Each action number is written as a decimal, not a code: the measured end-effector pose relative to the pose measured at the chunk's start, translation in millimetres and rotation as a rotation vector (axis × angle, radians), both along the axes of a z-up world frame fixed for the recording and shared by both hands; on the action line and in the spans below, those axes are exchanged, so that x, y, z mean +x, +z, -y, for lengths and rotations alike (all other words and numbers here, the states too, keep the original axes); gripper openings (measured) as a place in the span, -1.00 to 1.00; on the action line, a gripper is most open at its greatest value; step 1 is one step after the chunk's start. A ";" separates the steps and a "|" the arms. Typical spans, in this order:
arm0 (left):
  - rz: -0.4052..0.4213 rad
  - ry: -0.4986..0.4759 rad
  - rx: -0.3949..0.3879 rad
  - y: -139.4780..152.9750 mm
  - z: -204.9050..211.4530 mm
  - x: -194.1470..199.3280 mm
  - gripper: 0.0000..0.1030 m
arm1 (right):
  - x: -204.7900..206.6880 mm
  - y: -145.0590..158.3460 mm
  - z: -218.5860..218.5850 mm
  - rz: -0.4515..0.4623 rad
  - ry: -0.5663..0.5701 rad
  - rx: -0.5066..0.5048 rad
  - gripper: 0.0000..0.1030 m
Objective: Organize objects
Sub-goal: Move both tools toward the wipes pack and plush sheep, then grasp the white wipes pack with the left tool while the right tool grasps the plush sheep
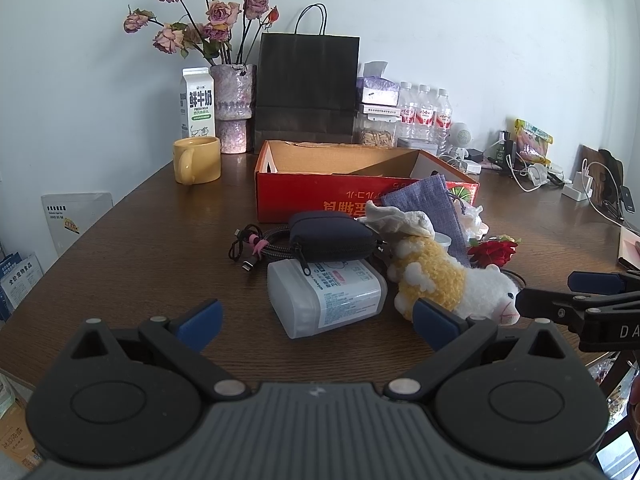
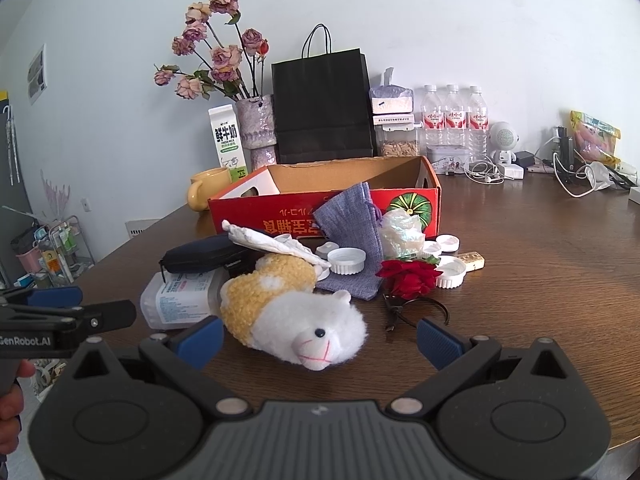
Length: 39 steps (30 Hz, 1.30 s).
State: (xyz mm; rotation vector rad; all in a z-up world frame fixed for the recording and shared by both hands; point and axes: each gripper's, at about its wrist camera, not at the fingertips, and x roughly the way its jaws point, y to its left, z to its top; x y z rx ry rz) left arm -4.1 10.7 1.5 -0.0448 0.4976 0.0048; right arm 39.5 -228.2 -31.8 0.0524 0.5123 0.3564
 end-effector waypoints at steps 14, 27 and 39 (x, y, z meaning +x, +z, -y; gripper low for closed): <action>-0.014 0.019 -0.002 -6.7 -3.4 12.5 1.00 | 12.8 -6.9 -13.7 -0.014 0.028 -0.010 1.00; -0.044 0.033 -0.004 -18.5 -9.5 35.7 1.00 | 36.9 -19.2 -28.2 -0.034 0.078 -0.065 1.00; -0.087 0.001 0.001 -27.0 -11.1 69.3 1.00 | 72.0 -30.6 -44.7 -0.034 0.244 -0.200 1.00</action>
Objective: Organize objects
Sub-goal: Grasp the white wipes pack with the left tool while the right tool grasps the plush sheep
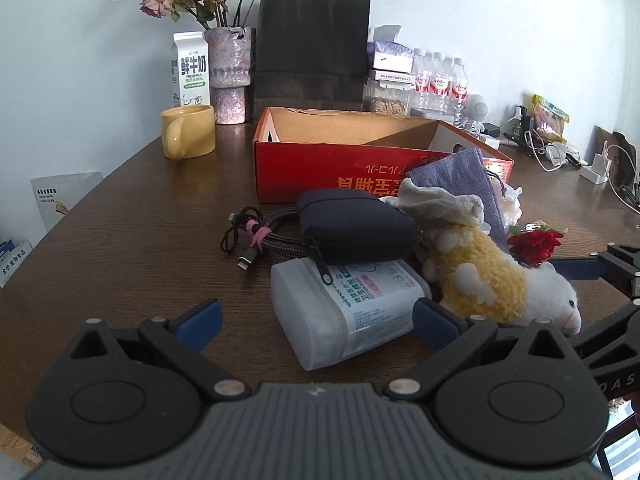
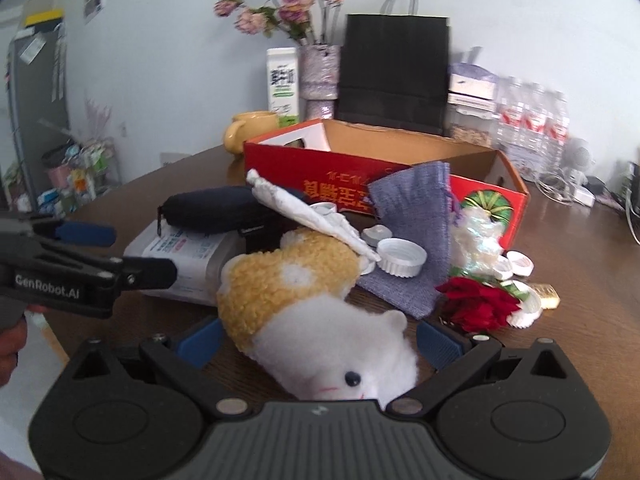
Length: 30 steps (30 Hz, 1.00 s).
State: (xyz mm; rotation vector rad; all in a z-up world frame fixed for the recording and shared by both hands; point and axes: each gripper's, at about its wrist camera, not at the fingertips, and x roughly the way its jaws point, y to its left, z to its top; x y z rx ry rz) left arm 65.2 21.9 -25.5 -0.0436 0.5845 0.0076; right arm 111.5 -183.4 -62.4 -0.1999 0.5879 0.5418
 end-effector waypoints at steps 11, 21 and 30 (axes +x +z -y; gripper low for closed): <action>-0.030 -0.012 -0.022 -2.4 16.2 29.1 1.00 | 30.9 -4.5 3.6 -0.073 0.161 0.048 0.76; -0.095 0.064 -0.052 -17.3 18.6 46.7 1.00 | 36.7 -11.0 4.5 -0.111 0.180 0.086 0.45; -0.063 0.057 -0.040 -20.4 13.4 33.6 0.97 | 33.5 -13.2 2.6 -0.085 0.175 0.083 0.38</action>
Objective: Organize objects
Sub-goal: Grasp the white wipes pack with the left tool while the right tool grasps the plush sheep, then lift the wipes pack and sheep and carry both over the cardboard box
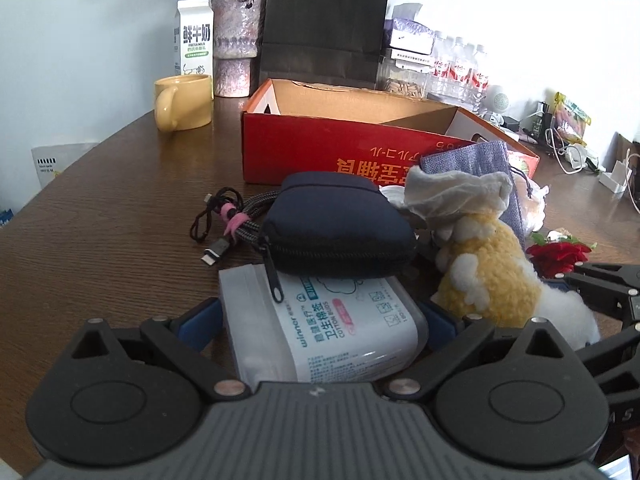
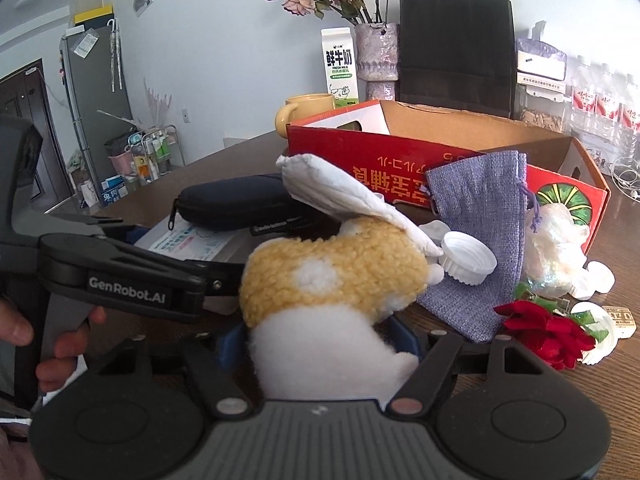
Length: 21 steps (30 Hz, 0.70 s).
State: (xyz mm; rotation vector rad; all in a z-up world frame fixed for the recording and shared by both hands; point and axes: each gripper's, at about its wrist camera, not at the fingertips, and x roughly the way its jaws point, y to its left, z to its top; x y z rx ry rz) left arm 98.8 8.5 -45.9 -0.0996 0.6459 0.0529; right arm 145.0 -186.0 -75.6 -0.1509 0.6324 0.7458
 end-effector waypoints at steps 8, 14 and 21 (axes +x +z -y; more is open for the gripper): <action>-0.002 -0.022 0.012 3.5 -5.8 -21.8 0.97 | -8.7 1.9 1.0 0.006 -0.029 0.016 0.18; 0.022 -0.039 0.011 10.8 -8.5 -42.1 0.96 | -23.0 7.3 6.3 0.027 -0.053 0.036 0.15; 0.073 -0.051 0.002 22.7 -9.5 -60.6 0.95 | -39.5 18.8 13.8 0.065 -0.087 0.053 0.15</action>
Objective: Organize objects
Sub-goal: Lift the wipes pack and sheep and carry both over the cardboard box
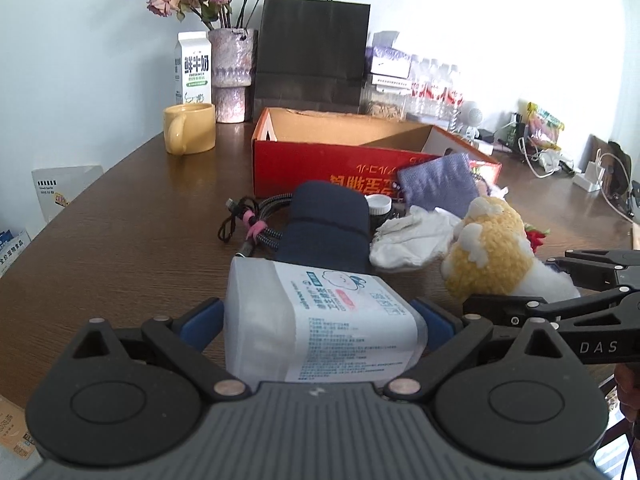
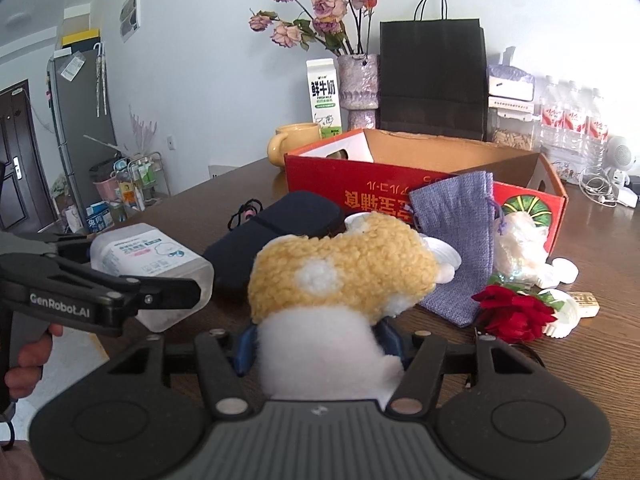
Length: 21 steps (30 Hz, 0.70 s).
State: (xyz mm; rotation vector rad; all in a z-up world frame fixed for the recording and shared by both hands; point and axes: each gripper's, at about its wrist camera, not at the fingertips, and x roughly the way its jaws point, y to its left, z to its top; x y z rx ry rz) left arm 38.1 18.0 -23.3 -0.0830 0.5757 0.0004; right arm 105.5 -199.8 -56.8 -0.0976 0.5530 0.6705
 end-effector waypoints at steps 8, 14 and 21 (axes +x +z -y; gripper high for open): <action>0.099 -0.020 -0.004 30.2 6.4 1.0 0.95 | -3.8 22.2 8.8 0.073 -0.044 0.034 0.15; 0.183 -0.037 -0.001 55.0 16.1 24.4 0.95 | 15.9 41.4 13.3 0.135 -0.093 0.064 0.15; 0.234 -0.027 -0.022 74.7 19.6 67.2 0.95 | 55.4 60.4 11.8 0.183 -0.141 0.072 0.15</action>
